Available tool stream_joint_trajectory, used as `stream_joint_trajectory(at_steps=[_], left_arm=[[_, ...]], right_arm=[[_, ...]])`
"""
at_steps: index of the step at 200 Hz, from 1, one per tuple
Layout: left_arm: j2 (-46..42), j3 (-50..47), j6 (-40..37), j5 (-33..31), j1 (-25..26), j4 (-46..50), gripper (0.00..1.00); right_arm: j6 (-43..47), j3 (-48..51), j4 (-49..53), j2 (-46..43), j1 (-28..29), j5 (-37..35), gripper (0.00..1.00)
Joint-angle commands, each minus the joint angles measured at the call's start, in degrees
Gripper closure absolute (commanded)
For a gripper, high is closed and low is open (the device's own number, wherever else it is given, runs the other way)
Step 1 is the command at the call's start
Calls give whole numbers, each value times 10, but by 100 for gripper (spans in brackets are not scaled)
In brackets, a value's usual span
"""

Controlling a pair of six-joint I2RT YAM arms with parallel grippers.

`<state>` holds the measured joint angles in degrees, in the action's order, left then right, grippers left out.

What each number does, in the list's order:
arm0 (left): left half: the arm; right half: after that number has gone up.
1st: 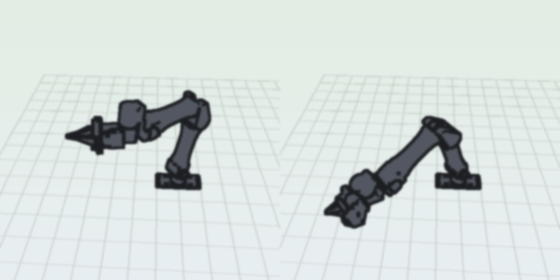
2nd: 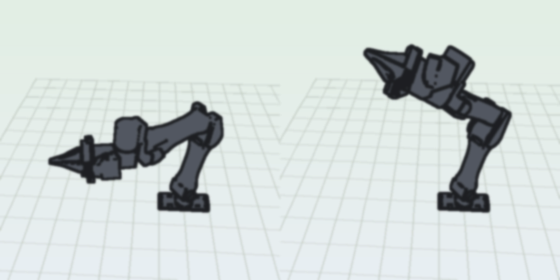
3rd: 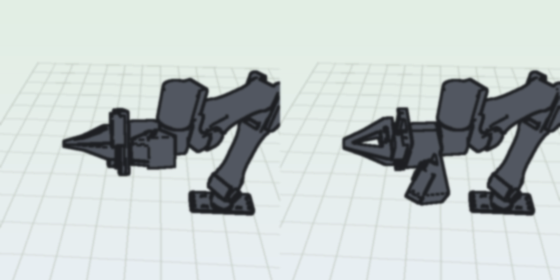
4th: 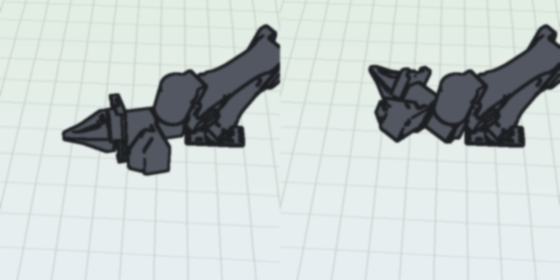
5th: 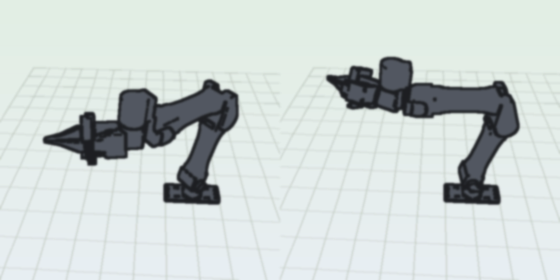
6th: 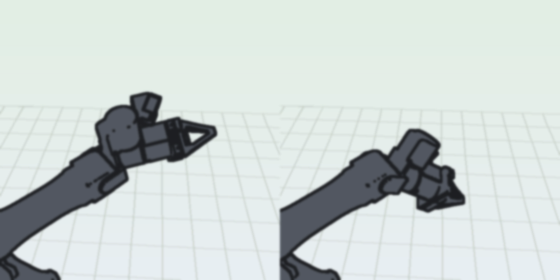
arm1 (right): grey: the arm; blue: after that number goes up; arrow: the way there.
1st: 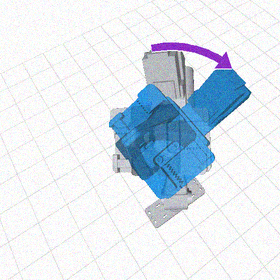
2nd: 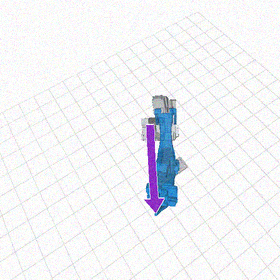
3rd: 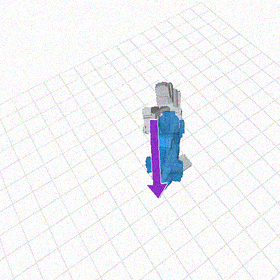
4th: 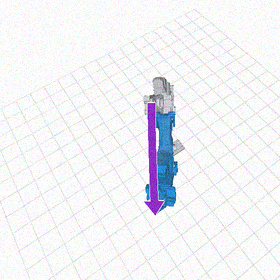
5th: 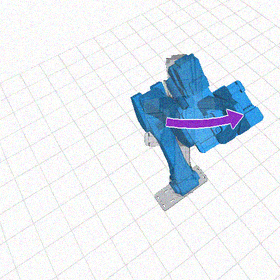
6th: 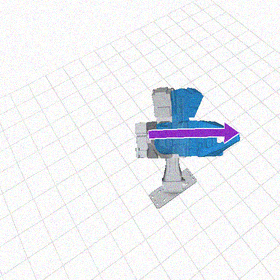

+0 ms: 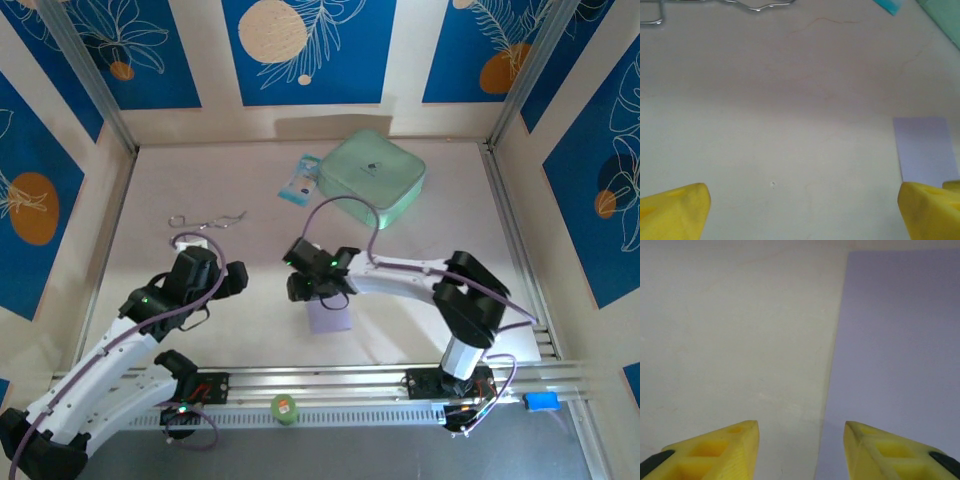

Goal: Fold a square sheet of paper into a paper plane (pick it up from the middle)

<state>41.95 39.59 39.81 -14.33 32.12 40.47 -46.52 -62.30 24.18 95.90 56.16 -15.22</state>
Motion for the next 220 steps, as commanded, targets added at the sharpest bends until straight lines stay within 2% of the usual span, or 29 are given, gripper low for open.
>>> stream_joint_trajectory(at_steps=[1,40,56,77,100,120,135,159,176,220], left_arm=[[-16,5,-2,52,-6,-30,9],[17,-16,13,151,-6,-86,20],[41,-25,18,184,-6,-110,26],[63,-49,31,237,-6,-166,30],[100,-70,40,300,-6,-222,35],[151,-58,17,351,-6,-241,39],[190,-46,-2,378,-6,-247,44],[238,-33,-4,410,-6,-268,48],[255,-41,20,415,-6,-307,49],[283,-61,56,408,-6,-388,52]], right_arm=[[-5,58,-77,-74,-50,96,51],[-17,163,-117,-192,-145,139,51],[-35,206,-142,-231,-182,157,54],[-65,251,-161,-277,-209,165,61],[-101,296,-172,-315,-214,157,73],[-140,346,-199,-348,-207,145,83],[-171,384,-219,-371,-194,125,85],[-171,399,-220,-379,-189,141,89],[-161,393,-206,-367,-190,138,91],[-131,373,-248,-313,-207,167,93]])
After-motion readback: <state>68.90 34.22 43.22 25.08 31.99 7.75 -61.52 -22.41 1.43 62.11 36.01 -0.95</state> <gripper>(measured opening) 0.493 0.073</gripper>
